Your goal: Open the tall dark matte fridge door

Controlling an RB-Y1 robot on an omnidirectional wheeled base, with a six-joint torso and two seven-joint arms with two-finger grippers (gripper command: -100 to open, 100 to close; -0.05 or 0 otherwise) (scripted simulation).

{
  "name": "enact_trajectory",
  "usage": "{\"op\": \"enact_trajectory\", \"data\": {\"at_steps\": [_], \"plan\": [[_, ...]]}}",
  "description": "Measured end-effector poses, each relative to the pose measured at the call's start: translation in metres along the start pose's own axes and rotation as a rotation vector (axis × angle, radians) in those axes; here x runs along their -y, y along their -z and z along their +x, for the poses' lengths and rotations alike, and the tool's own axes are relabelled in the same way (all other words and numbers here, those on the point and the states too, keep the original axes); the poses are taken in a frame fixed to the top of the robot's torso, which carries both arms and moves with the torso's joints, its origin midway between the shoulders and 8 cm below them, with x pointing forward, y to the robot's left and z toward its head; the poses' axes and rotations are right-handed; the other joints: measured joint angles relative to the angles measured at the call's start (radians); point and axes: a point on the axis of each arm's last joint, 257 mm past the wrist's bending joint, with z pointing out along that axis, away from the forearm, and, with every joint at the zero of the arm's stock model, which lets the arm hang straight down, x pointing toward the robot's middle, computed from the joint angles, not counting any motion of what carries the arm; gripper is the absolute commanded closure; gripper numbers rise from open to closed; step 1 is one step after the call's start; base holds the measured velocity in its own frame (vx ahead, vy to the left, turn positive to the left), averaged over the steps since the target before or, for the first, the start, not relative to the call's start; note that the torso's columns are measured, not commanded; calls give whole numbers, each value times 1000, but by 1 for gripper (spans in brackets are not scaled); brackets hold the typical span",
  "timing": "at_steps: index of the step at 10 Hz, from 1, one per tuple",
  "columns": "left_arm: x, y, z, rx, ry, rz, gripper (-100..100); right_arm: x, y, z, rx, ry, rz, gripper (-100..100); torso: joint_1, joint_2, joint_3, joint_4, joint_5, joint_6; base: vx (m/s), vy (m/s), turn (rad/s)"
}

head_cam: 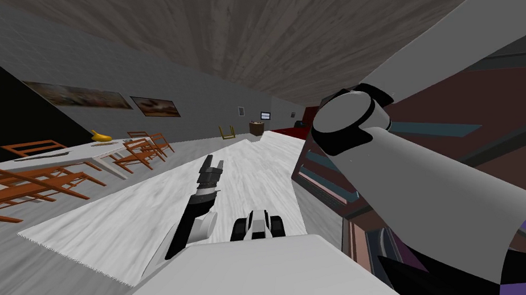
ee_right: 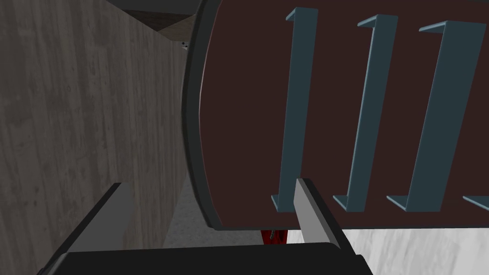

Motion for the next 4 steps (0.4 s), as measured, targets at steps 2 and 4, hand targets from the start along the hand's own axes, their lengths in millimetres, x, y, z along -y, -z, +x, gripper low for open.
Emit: {"op": "enact_trajectory", "data": {"at_steps": [2,4], "plan": [[0,0,0,0,0,0,0,0,0,0,0,0,0,0,0,0,0,0,0,0,0,0,0],[0,0,0,0,0,0,0,0,0,0,0,0,0,0,0,0,0,0,0,0,0,0,0]]}}
